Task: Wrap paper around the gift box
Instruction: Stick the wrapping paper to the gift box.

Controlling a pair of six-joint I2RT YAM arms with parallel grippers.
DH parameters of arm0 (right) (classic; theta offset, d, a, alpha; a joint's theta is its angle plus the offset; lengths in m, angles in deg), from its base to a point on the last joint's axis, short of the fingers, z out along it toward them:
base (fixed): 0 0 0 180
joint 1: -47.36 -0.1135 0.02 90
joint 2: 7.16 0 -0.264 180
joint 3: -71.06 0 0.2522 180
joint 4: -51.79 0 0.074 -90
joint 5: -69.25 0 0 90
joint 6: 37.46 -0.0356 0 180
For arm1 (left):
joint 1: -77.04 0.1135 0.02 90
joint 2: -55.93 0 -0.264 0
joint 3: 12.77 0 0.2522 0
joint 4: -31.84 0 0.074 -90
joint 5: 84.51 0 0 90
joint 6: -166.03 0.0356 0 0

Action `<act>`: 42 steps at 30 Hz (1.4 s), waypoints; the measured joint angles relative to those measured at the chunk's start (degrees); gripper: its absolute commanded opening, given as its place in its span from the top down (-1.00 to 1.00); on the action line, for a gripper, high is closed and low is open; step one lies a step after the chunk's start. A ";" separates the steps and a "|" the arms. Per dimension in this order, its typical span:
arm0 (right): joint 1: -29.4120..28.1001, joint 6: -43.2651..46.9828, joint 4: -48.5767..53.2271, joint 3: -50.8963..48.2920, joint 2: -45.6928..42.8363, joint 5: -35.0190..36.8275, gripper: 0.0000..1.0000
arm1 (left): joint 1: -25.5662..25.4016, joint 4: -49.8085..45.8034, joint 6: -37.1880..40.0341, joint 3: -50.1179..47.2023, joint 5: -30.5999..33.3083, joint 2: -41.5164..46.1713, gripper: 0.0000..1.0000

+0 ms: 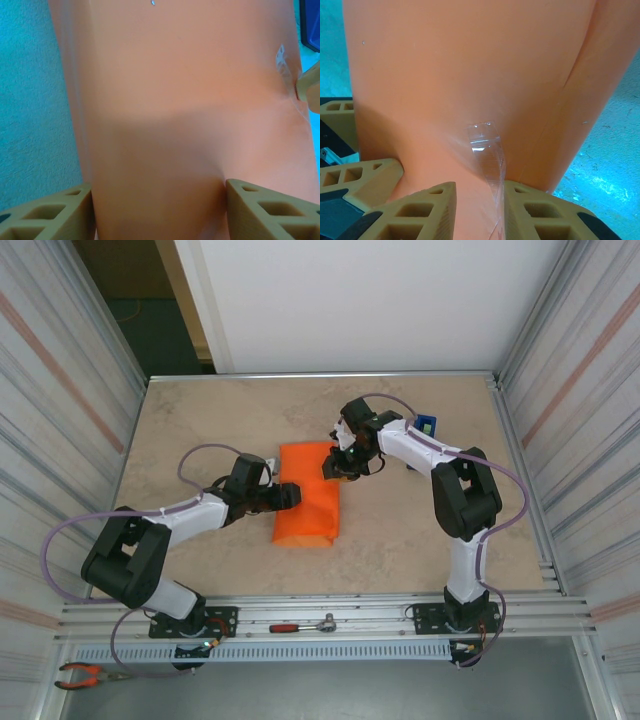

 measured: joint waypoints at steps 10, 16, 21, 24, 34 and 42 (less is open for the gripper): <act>-0.02 0.00 -0.04 0.07 0.00 -0.04 0.40 | 0.00 -0.02 0.00 0.00 0.00 -0.09 -0.24; 0.02 -0.61 0.26 0.07 0.00 0.83 0.71 | 0.00 -0.02 0.00 0.00 0.00 -0.09 -0.24; 0.17 -1.05 0.98 0.04 0.00 2.58 0.95 | 0.00 -0.02 0.00 0.00 0.02 -0.09 -0.24; 0.15 -1.03 0.98 0.04 0.00 3.19 0.98 | 0.00 -0.04 0.00 0.00 0.02 -0.09 -0.23; -1.49 -1.03 1.64 0.68 0.02 6.69 1.00 | 0.00 -0.04 0.00 0.00 0.02 -0.09 -0.23; -3.63 -1.01 3.28 2.47 0.57 11.41 1.00 | 0.00 -0.22 -0.02 0.13 0.07 -0.09 -0.22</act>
